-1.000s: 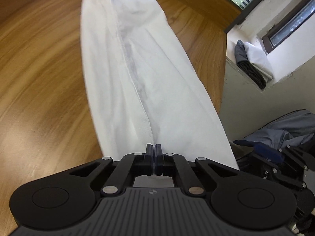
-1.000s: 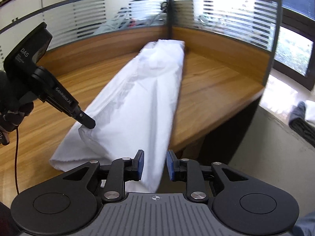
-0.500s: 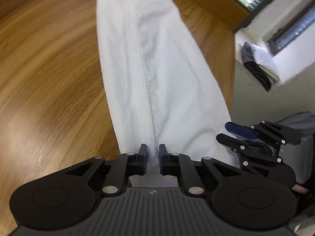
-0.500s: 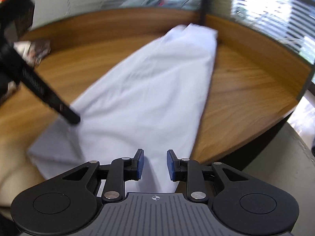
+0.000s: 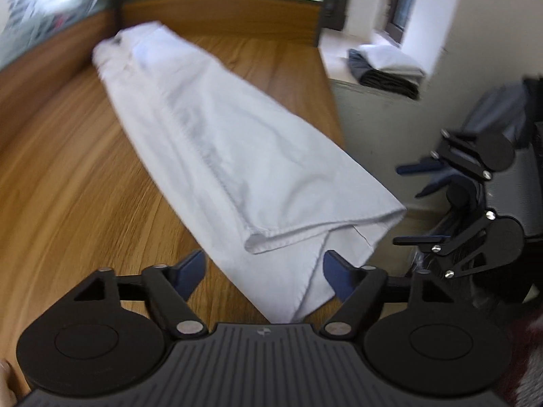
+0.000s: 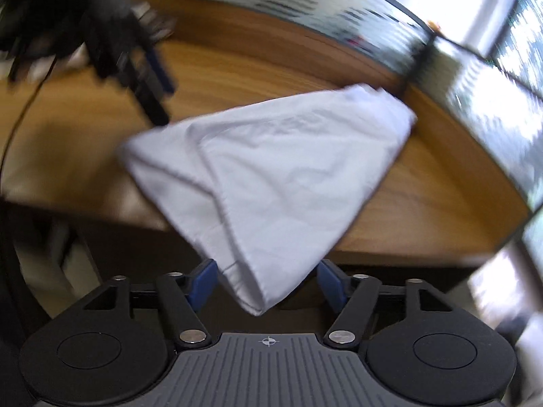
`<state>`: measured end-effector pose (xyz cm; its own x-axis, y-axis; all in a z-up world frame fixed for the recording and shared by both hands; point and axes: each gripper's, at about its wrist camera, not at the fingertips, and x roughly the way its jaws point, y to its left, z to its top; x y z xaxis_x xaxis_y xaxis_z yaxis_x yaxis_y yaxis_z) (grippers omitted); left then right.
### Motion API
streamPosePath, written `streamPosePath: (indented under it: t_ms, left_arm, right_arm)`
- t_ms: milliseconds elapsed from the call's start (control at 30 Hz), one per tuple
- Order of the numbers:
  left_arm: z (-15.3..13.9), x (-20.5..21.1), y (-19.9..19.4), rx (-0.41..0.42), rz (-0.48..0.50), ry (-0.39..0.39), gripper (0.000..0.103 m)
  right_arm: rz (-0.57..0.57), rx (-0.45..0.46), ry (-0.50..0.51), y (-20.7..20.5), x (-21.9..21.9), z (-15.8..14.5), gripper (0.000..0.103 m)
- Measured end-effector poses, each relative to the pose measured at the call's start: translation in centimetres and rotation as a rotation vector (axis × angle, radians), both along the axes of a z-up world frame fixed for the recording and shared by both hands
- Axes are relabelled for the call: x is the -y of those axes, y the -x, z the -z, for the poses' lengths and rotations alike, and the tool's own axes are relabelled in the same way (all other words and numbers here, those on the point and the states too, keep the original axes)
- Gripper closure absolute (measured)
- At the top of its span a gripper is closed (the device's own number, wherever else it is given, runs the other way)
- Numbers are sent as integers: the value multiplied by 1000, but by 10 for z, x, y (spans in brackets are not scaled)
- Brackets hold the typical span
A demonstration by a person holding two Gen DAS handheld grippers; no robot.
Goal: Fold clothes
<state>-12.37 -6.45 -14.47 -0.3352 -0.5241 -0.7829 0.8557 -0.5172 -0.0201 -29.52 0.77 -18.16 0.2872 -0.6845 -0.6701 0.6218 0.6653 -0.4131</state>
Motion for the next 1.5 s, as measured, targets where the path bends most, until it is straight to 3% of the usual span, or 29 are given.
streamPosePath:
  t_ms: [200, 333, 400, 533, 600, 733, 833, 933, 1033, 1100, 1167, 1367, 1500]
  left_arm:
    - [9, -13, 12, 78, 70, 83, 13]
    - [14, -18, 20, 136, 98, 140, 13]
    - [16, -19, 26, 155, 136, 161, 13]
    - [25, -20, 42, 196, 237, 203, 13]
    - [29, -19, 53, 210, 283, 224, 13]
    - [36, -19, 72, 224, 351, 271, 13]
    - [41, -21, 81, 277, 348, 354, 13]
    - [52, -15, 82, 359, 313, 377, 14]
    - [58, -12, 73, 406, 296, 376, 31]
    - [59, -12, 65, 425, 299, 357, 72]
    - [52, -13, 57, 423, 308, 346, 98]
    - [-1, -17, 40, 335, 329, 390, 97]
    - [-32, 9, 37, 293, 313, 403, 96]
  right_arm:
    - [-179, -192, 137, -26, -10, 28, 20]
    - [-254, -303, 196, -39, -10, 46, 22]
    - [-278, -348, 203, -44, -7, 52, 46]
    - [-295, -397, 198, -46, -1, 47, 71]
    - [-296, -396, 182, -46, 3, 37, 89]
    - [-287, -374, 142, -48, 13, 14, 93]
    - [-259, -353, 110, -51, 21, -5, 93]
    - [-238, -333, 90, -53, 27, -22, 94]
    - [-228, -326, 81, -53, 33, -34, 95]
    - [-219, -317, 71, -51, 35, -41, 95]
    - [-212, -308, 58, -49, 35, -48, 95]
    - [-234, -298, -3, -44, 33, -72, 95]
    - [-236, -287, -21, -40, 51, -95, 95]
